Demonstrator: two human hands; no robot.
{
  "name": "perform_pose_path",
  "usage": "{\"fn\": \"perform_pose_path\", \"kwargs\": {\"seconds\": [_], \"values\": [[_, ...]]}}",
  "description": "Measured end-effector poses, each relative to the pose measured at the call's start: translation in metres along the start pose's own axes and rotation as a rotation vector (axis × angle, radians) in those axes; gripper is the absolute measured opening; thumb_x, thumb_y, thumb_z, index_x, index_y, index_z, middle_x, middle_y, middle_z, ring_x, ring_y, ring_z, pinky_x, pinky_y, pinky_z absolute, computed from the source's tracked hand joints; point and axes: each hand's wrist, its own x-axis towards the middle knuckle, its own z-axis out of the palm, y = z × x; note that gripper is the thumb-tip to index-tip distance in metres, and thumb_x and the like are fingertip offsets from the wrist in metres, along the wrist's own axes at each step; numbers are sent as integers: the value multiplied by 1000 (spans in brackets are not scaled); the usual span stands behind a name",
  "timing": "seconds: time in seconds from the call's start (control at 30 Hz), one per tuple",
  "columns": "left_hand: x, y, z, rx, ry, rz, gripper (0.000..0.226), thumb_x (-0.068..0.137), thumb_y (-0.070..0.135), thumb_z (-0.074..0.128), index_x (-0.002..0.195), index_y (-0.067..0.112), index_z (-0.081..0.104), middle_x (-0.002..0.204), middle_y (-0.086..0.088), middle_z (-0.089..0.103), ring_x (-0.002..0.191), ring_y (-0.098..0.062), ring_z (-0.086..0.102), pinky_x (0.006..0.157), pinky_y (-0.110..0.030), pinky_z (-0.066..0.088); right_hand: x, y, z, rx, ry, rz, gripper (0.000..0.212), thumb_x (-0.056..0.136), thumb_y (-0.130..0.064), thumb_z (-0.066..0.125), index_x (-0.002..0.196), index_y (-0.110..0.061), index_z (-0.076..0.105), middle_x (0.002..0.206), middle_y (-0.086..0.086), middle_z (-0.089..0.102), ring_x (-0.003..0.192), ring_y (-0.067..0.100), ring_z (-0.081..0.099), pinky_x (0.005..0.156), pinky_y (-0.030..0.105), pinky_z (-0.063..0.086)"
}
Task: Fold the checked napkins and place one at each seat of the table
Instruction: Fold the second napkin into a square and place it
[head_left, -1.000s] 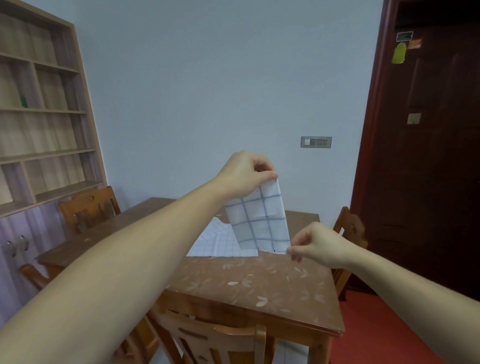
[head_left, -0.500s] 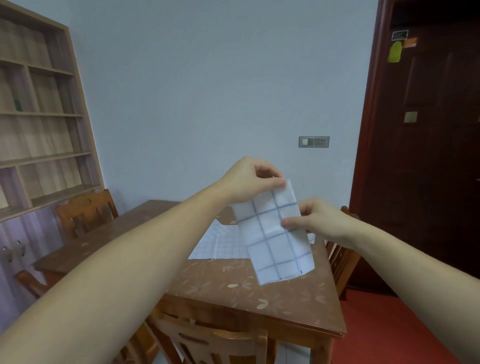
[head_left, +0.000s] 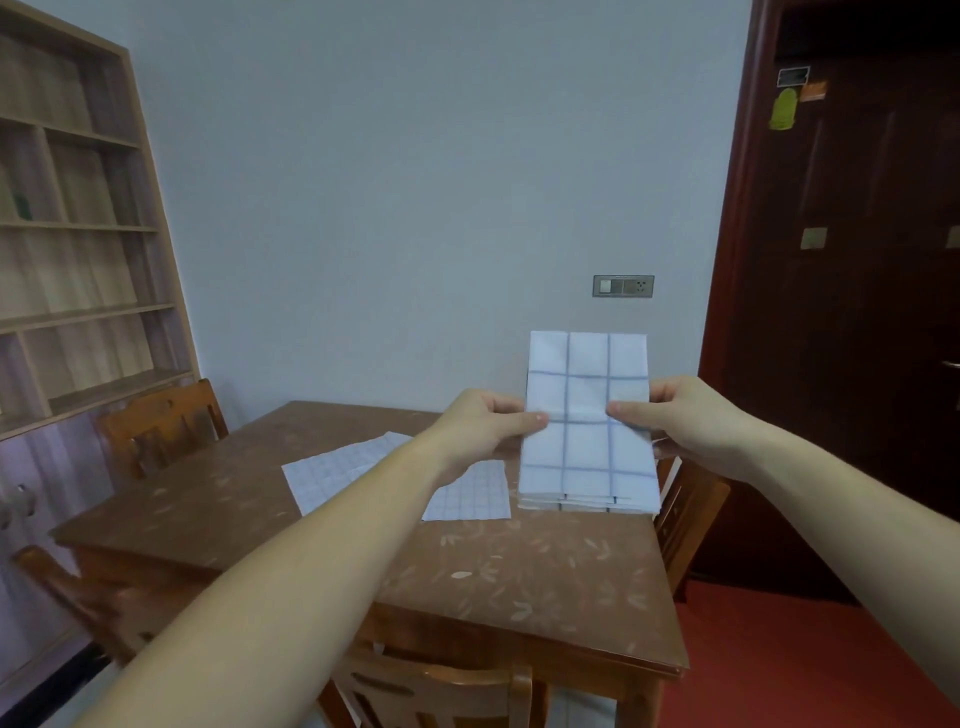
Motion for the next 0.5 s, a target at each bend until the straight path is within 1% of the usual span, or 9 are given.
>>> {"fn": "perform_pose_path", "kwargs": {"seconds": [0.03,0.07,0.13,0.2,0.3,0.33,0.37,0.43,0.5], "values": [[0,1,0,-7,5,6,10,90,12,66,82,8,71,73,0,73,66,-11,69,73,-27,59,-1,0,-1,-53,-13,5,14,90,-16,69,89,-3,72,76,8,73,60,13,65,51,19,48],[0,2,0,-20,7,9,11,91,13,65,83,8,71,73,-1,73,65,-11,69,69,-24,58,-2,1,-1,-99,-22,8,14,90,-18,69,88,-4,72,72,6,72,56,12,60,49,19,45],[-1,3,1,-66,5,-2,11,92,15,65,89,7,72,78,-4,74,67,-12,70,63,-22,55,-3,1,-1,-137,-19,-1,16,89,-19,70,93,-4,73,79,12,74,59,15,58,50,20,43],[-1,3,3,-69,13,3,14,91,13,65,99,4,72,83,-4,75,71,-13,70,63,-22,55,-4,-1,1,-108,-2,-12,19,90,-18,69,99,-2,73,92,17,75,63,17,61,49,18,44],[-3,1,4,-96,59,35,10,90,10,66,96,5,72,77,1,75,68,-9,69,62,-19,54,-7,-4,1,-98,-62,13,19,91,-20,68,104,-7,73,96,15,76,72,21,63,50,19,44],[-4,1,4,-101,75,49,8,90,10,67,93,6,72,76,2,74,67,-8,69,62,-19,54,-9,-4,0,-94,-98,24,19,91,-19,67,105,-7,73,92,13,77,73,22,63,50,19,44],[-4,1,3,-106,90,58,8,90,10,67,92,6,73,75,2,74,66,-8,69,61,-19,53,-9,-4,-1,-79,-121,33,18,92,-16,66,105,-5,72,83,10,76,71,21,62,50,19,44],[-5,2,2,-116,109,73,10,90,11,67,94,3,73,78,0,74,67,-10,69,62,-20,53,-10,-5,0,-32,-132,53,17,94,-11,62,105,-2,71,58,-1,65,58,14,57,50,19,42],[-7,4,2,-135,88,65,11,91,12,66,95,5,72,79,-1,73,67,-9,68,62,-21,53,-9,-6,0,5,-125,66,20,95,-9,59,108,2,69,46,-7,55,46,6,50,50,19,41]]}}
